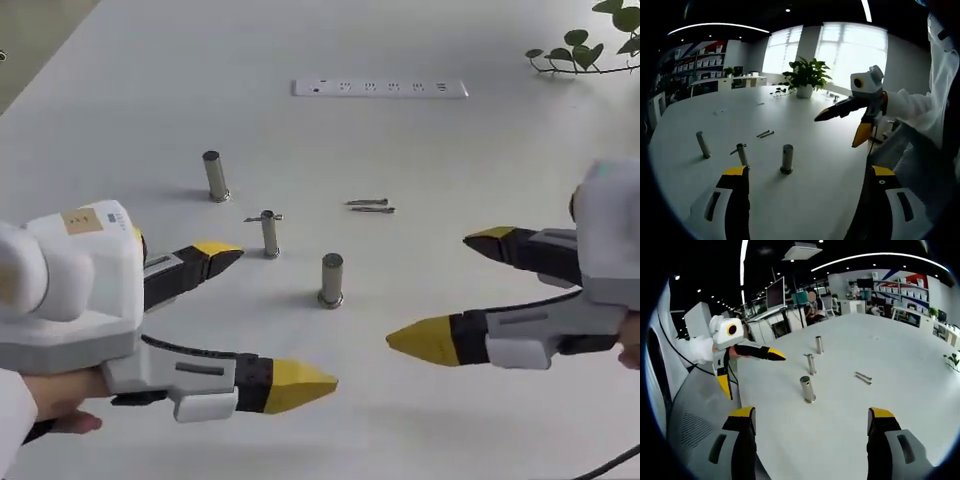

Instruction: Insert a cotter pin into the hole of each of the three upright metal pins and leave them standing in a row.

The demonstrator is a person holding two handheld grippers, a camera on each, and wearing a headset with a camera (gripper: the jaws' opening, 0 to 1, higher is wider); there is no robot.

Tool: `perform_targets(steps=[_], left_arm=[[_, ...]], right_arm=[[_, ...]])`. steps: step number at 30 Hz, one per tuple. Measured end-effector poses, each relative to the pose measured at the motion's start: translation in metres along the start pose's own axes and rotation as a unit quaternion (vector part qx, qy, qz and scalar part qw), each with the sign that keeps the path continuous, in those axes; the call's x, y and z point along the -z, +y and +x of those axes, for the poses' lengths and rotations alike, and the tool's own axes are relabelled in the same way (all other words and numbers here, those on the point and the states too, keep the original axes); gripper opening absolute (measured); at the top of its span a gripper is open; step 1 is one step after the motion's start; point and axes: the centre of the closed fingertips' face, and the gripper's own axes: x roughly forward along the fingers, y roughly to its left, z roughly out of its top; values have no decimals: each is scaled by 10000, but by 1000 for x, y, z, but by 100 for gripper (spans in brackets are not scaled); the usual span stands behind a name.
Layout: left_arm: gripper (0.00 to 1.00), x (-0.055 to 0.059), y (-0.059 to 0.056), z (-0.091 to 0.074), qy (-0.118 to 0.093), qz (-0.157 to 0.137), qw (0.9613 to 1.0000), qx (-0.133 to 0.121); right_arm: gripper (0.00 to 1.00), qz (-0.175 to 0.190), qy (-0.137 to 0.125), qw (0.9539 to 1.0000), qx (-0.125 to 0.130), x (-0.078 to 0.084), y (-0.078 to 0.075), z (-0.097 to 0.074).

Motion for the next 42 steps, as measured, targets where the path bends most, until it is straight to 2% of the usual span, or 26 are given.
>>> perform_targets(steps=[2, 4, 5, 7, 11, 13, 14, 17, 18, 19, 20, 21, 24, 26, 27, 28, 30, 32, 35, 36, 38, 40, 41, 42], left_arm=[[99, -2, 0, -2, -50, -18, 10000, -53], [99, -7, 2, -3, -248, -207, 9994, -83], [99, -6, 1, -4, -244, -236, 9994, -71], [99, -4, 1, -5, -216, -215, 9995, -78], [99, -1, 1, -8, -91, -112, 9998, -146], [99, -2, 1, -9, -109, -92, 9997, -179], [99, -3, 1, -10, -133, -108, 9997, -189], [99, -6, 1, -14, -236, -178, 9992, -252], [99, -6, 2, -15, -235, -146, 9991, -328], [99, -6, 4, -17, -259, -129, 9989, -380], [99, -7, 5, -19, -293, -198, 9986, -401], [99, -7, 5, -20, -320, -302, 9982, -405], [99, -8, 9, -26, -390, -348, 9974, -504], [99, -8, 11, -29, -411, -404, 9968, -550], [99, -9, 13, -30, -426, -411, 9966, -579], [99, -9, 14, -32, -424, -405, 9965, -589], [99, -8, 17, -35, -390, -423, 9963, -642], [99, -8, 21, -41, -424, -459, 9954, -725], [99, -9, 23, -48, -493, -633, 9940, -749], [99, -9, 23, -49, -499, -641, 9938, -756], [99, -8, 25, -52, -481, -626, 9935, -816], [99, -6, 26, -54, -443, -644, 9934, -838], [99, -5, 26, -55, -436, -659, 9933, -843], [99, -5, 26, -55, -438, -669, 9932, -847]], right_arm=[[89, 1, 77, 10000, -7, 1, -7, 2], [88, -141, 288, 9995, -37, 3, -14, 3], [87, -328, 460, 9984, -91, 6, -17, 5], [86, -479, 750, 9959, -130, 11, -24, 7], [83, -681, 898, 9934, -209, 4, -36, 14], [81, -770, 996, 9917, -267, 1, -41, 17], [79, -926, 1114, 9889, -323, 0, -43, 19], [70, -1279, 1251, 9831, -377, -6, -52, 25], [65, -1468, 1400, 9779, -509, -6, -55, 27], [60, -1530, 1482, 9756, -532, -5, -56, 27], [55, -1713, 1544, 9714, -562, -9, -61, 30], [50, -1752, 1536, 9710, -542, -12, -65, 33], [47, -1690, 1600, 9705, -629, -21, -73, 41], [42, -1750, 1672, 9673, -756, -25, -73, 47], [37, -1815, 1722, 9648, -810, -26, -73, 49], [34, -2002, 1786, 9586, -958, -29, -85, 55], [26, -2090, 1837, 9542, -1101, -30, -86, 60], [18, -2104, 1949, 9515, -1111, -30, -87, 67], [16, -2294, 2133, 9431, -1116, -29, -92, 76], [16, -2309, 2158, 9420, -1125, -29, -95, 77], [16, -2369, 2299, 9372, -1126, -26, -100, 83], [16, -2530, 2421, 9308, -1052, -25, -105, 89], [16, -2578, 2455, 9288, -1029, -24, -107, 92], [16, -2555, 2470, 9290, -1036, -24, -107, 94]])
